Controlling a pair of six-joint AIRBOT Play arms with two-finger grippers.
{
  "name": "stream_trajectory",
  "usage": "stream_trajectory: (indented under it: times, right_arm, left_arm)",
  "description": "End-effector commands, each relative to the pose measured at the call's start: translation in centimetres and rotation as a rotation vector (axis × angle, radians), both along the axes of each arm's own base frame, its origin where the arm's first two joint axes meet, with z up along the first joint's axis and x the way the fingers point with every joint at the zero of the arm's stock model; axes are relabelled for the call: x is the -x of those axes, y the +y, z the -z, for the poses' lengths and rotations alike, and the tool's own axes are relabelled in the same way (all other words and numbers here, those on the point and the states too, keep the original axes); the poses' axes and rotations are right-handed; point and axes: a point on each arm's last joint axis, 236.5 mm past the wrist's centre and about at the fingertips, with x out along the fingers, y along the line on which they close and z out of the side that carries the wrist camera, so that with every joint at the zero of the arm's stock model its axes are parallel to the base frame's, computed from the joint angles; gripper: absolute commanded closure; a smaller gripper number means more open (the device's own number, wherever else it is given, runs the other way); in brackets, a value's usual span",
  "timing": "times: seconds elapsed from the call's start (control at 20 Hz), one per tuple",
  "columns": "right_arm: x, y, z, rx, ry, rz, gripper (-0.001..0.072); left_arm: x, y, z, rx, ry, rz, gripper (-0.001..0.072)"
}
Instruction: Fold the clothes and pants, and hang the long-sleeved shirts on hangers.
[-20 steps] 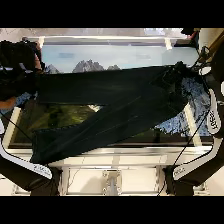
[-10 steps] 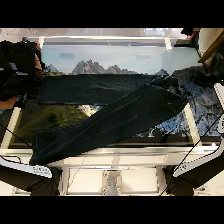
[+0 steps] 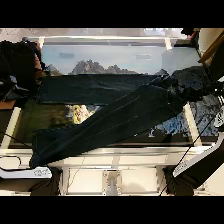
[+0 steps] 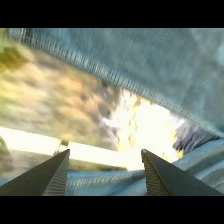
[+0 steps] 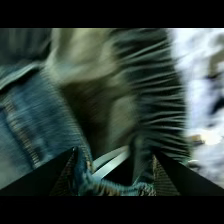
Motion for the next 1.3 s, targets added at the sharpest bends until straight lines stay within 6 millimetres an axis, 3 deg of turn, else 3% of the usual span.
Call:
stream_trajectory:
  times: [0.0, 0.25, 0.4, 0.5, 0.85, 0.95, 1.0, 1.05, 1.25]
  right_arm:
    - [1.7, 3.1, -1.9, -0.156, -0.004, -0.14, 0.0177]
    - [0.9, 3.1, -4.5, -0.163, -0.054, -0.17, 0.0186]
    - [2.4, 3.2, -4.4, -0.172, 0.001, -0.203, 0.0233]
    - [2.4, 2.2, -3.6, -0.12, 0.016, -0.194, 0.0233]
    - [3.9, 0.7, -1.4, -0.038, 0.107, -0.182, 0.0279]
    - [4.0, 1.1, -0.6, -0.048, 0.12, -0.185, 0.0394]
    - [4.1, 1.4, -0.1, -0.054, 0.128, -0.19, 0.0488]
    - [4.2, 1.8, 0.0, -0.065, 0.136, -0.196, 0.0645]
    - [5.7, 1.3, -2.7, -0.078, 0.144, -0.204, 0.065]
  left_arm:
    - [4.9, 0.1, 2.7, -0.085, 0.096, -0.034, 0.0209]
    - [11.3, -0.4, 5.4, -0.138, 0.169, -0.087, 0.0209]
    - [14.7, -1.1, 7.2, -0.111, 0.204, -0.146, 0.021]
    - [16.6, -1.6, 8.4, -0.095, 0.225, -0.179, 0.021]
    - [19.7, -2.8, 10.6, -0.09, 0.228, -0.245, 0.0209]
    - [19.6, -2.7, 10.2, -0.105, 0.208, -0.248, 0.021]
    - [19.6, -2.7, 9.9, -0.112, 0.198, -0.25, 0.0209]
    - [19.6, -2.7, 9.6, -0.12, 0.189, -0.252, 0.021]
    - [20.4, -1.6, 8.7, -0.194, 0.181, -0.308, 0.0209]
